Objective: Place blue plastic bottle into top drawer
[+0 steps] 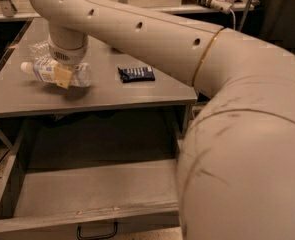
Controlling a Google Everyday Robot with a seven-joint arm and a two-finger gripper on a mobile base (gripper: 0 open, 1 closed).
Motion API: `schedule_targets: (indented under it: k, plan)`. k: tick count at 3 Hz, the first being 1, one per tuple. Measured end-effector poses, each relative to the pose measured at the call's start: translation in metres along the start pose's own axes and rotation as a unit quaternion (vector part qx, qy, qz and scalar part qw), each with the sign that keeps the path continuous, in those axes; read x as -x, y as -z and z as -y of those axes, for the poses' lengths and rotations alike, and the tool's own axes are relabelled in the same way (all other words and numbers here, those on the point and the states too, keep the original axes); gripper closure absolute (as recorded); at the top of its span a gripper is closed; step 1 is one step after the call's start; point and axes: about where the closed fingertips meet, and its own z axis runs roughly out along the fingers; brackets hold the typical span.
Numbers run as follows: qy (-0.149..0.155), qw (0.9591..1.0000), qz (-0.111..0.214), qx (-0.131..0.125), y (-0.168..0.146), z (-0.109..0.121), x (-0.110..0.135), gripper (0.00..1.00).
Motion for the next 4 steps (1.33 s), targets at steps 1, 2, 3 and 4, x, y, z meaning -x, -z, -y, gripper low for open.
schedule_targets:
  k: [1,2,3,4]
  plan:
    - [-0.024,0.9996,-0.012,-0.005,0.027,-0.022,-0.027,1.0]
    - [-0.048,0.9985,-0.027,-0.007,0.049,-0.051,-0.063,1.0]
    - [-0.045,0.9987,-0.023,-0.01,0.052,-0.051,-0.062,1.0]
    - [-0.06,0.9975,-0.038,-0.008,0.061,-0.077,-0.078,1.0]
